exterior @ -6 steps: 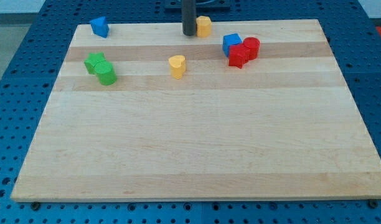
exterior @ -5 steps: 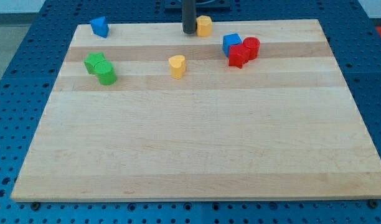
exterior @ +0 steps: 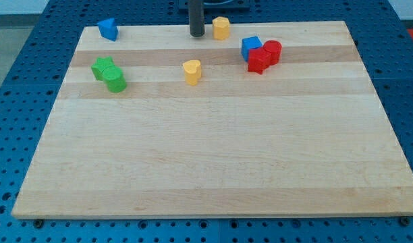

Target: Drag the blue cube towards the top right corner

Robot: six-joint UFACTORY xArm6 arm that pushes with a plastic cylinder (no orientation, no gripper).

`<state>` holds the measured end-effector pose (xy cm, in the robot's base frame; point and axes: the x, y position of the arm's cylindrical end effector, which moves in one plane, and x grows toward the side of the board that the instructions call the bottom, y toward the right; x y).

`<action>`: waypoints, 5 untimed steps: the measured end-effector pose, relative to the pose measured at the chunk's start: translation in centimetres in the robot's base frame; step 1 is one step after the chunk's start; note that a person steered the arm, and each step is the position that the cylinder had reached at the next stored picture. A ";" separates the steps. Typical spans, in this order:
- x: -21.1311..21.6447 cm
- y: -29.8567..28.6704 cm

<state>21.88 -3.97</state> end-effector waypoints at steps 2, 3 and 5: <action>6.1 1.1; 9.1 5.0; 7.4 8.9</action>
<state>29.27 4.92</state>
